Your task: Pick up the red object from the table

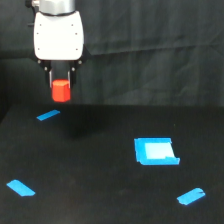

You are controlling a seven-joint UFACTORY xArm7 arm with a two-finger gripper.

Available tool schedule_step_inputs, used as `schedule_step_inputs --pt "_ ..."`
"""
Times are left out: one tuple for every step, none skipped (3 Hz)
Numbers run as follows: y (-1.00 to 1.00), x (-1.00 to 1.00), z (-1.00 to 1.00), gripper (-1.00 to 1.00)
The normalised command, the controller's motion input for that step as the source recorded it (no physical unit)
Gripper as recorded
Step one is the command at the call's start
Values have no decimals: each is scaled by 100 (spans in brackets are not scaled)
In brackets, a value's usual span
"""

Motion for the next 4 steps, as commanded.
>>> schedule_step_inputs --pt "0 -1 13 -98" --pt "0 -1 13 -98" --pt "0 -1 13 -98" --pt "0 0 12 -98"
